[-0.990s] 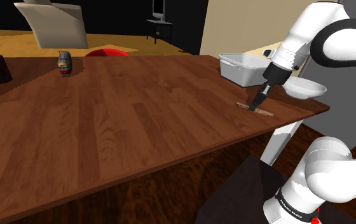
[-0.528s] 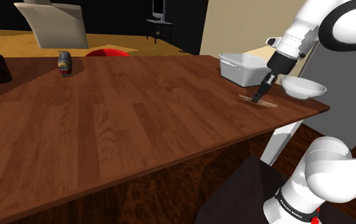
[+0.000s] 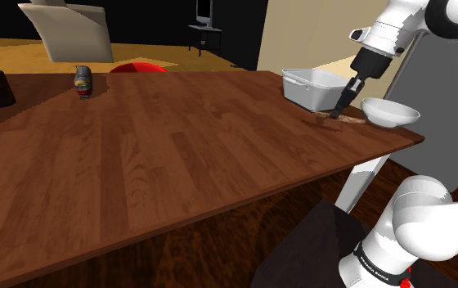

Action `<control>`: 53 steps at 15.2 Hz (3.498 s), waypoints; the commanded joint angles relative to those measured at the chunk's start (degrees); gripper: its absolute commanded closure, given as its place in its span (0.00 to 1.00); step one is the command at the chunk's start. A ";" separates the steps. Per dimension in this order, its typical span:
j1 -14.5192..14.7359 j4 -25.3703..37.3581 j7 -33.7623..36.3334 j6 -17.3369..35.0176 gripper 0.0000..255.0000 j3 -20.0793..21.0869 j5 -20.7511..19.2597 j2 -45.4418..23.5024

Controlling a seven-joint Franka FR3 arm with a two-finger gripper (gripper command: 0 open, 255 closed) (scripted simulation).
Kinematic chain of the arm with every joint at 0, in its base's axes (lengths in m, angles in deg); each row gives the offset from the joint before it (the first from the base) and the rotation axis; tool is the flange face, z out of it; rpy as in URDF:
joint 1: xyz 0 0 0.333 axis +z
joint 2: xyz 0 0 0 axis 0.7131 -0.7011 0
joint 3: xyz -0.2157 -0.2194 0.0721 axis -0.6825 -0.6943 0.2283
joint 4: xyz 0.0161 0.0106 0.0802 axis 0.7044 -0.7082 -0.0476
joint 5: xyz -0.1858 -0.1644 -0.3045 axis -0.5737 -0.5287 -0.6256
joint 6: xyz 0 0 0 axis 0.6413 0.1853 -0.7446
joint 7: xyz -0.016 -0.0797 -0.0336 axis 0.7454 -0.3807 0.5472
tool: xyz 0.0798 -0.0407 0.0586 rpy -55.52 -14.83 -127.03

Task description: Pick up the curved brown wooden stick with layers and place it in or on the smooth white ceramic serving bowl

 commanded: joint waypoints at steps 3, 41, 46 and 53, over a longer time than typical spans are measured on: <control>0.18 3.86 0.12 -2.24 1.00 0.11 0.16 -1.63; 5.64 34.97 -39.14 -11.29 1.00 -42.90 -20.29 -15.14; 4.29 29.56 -38.64 -7.99 1.00 -42.90 -21.44 -12.92; 2.79 23.10 -38.17 -3.78 1.00 -43.47 -22.98 -10.46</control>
